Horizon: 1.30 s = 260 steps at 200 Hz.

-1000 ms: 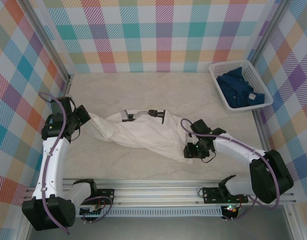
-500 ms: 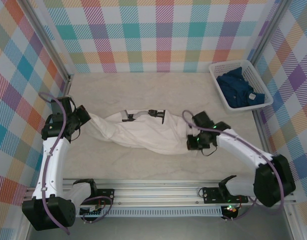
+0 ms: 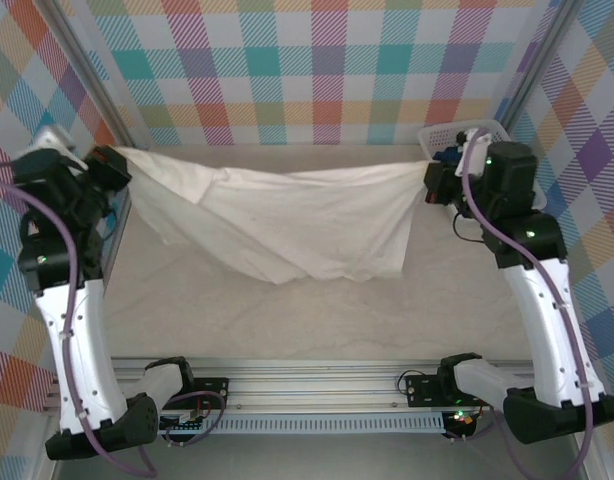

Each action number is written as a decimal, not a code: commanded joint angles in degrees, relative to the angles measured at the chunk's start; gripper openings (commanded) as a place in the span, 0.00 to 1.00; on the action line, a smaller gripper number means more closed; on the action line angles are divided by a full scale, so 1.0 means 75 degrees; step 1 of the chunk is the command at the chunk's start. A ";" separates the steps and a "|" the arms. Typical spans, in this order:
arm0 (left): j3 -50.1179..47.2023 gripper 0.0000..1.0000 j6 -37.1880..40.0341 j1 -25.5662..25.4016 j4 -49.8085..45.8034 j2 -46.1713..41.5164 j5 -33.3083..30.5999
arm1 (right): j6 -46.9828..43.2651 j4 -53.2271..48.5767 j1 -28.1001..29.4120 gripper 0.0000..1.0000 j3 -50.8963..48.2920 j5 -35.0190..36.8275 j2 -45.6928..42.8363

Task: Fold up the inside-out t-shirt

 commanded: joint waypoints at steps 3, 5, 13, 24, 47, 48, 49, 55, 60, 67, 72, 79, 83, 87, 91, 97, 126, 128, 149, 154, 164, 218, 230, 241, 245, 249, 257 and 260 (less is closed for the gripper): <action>0.1763 0.00 0.0651 0.0134 -0.0560 -0.0044 -0.0849 | -0.0643 -0.0072 -0.0046 0.00 0.1223 0.0634 -0.0660; 0.1920 0.00 0.0710 0.0127 -0.0624 -0.0023 -0.0902 | -0.0665 -0.0094 -0.0051 0.00 0.1304 0.0658 -0.0688; 0.2522 0.00 0.0931 0.0136 -0.0829 0.0100 -0.1079 | -0.0777 -0.0173 -0.0052 0.00 0.1608 0.0750 -0.0773; 0.3326 0.00 0.1180 0.0130 -0.1024 0.0285 -0.1258 | -0.0919 -0.0271 -0.0051 0.00 0.1985 0.0884 -0.0891; 0.4901 0.00 0.1605 0.0126 -0.1469 0.0885 -0.1536 | -0.1220 -0.0281 -0.0052 0.00 0.2562 0.1297 -0.1029; 0.4990 0.00 0.1617 0.0131 -0.1489 0.0913 -0.1537 | -0.1228 -0.0288 -0.0052 0.00 0.2597 0.1301 -0.1035; 0.5063 0.00 0.1628 0.0134 -0.1504 0.0926 -0.1548 | -0.1237 -0.0298 -0.0052 0.00 0.2615 0.1304 -0.1027; 0.5402 0.00 0.1682 0.0135 -0.1606 0.1105 -0.1559 | -0.1274 -0.0325 -0.0052 0.00 0.2743 0.1330 -0.1026; 0.5598 0.00 0.1733 0.0136 -0.1664 0.1221 -0.1553 | -0.1299 -0.0327 -0.0049 0.00 0.2818 0.1329 -0.1027; 0.5828 0.00 0.1809 0.0136 -0.1699 0.1330 -0.1597 | -0.1330 -0.0302 -0.0050 0.00 0.2899 0.1318 -0.1033; 0.5930 0.00 0.1876 0.0135 -0.1681 0.1370 -0.1651 | -0.1366 -0.0311 -0.0052 0.00 0.2941 0.1334 -0.1018; 0.6009 0.00 0.1950 0.0132 -0.1635 0.1424 -0.1746 | -0.1413 -0.0314 -0.0052 0.00 0.3036 0.1397 -0.0989; 0.6048 0.00 0.1998 0.0126 -0.1587 0.1463 -0.1799 | -0.1440 -0.0290 -0.0052 0.00 0.3066 0.1446 -0.0978; 0.6081 0.00 0.2019 0.0129 -0.1541 0.1492 -0.1836 | -0.1476 -0.0264 -0.0046 0.00 0.3089 0.1493 -0.0961; 0.6106 0.00 0.2053 0.0135 -0.1489 0.1532 -0.1873 | -0.1528 -0.0232 -0.0055 0.00 0.3095 0.1550 -0.0949; 0.6121 0.00 0.2078 0.0126 -0.1403 0.1614 -0.1888 | -0.1590 -0.0156 -0.0052 0.00 0.3093 0.1640 -0.0900; 0.6313 0.00 0.1977 0.0136 -0.1167 0.2529 -0.1750 | -0.1864 0.0235 -0.0052 0.00 0.3106 0.2021 -0.0253; 0.6319 0.00 0.1961 0.0137 -0.1145 0.2658 -0.1734 | -0.1876 0.0282 -0.0052 0.00 0.3097 0.2044 -0.0176; 0.6270 0.00 0.1734 0.0126 -0.0959 0.3604 -0.1440 | -0.1995 0.0801 -0.0054 0.00 0.2977 0.2185 0.0736; 0.6233 0.00 0.1682 0.0126 -0.0904 0.3877 -0.1363 | -0.2023 0.0913 -0.0052 0.00 0.2984 0.2238 0.1018; 0.6125 0.00 0.1620 0.0056 -0.0707 0.4411 -0.1276 | -0.2087 0.1165 -0.0052 0.00 0.2993 0.2369 0.1658; 0.7281 0.08 0.1774 -0.0792 -0.0270 0.8851 -0.1689 | -0.2278 0.2204 -0.0123 0.09 0.4339 0.3168 0.6555; 0.8270 0.30 0.1756 -0.0885 -0.0450 1.0020 -0.1694 | -0.2055 0.1757 -0.0165 0.25 0.5551 0.3153 0.7989; 0.9097 0.43 0.1691 -0.0918 -0.0559 1.0986 -0.1636 | -0.1850 0.0892 -0.0193 0.31 0.7188 0.2966 0.9266; 0.9329 0.48 0.1630 -0.0919 -0.0590 1.1224 -0.1652 | -0.1780 0.0530 -0.0193 0.34 0.7826 0.2892 0.9724; 0.9451 0.53 0.1587 -0.0922 -0.0615 1.1394 -0.1655 | -0.1725 0.0177 -0.0187 0.36 0.8471 0.2792 1.0114; 0.9445 0.59 0.1540 -0.0918 -0.0595 1.1524 -0.1737 | -0.1672 -0.0508 -0.0161 0.38 0.9585 0.2611 1.0752; 0.9399 0.61 0.1509 -0.0918 -0.0605 1.1533 -0.1767 | -0.1665 -0.0736 -0.0148 0.39 0.9890 0.2552 1.0937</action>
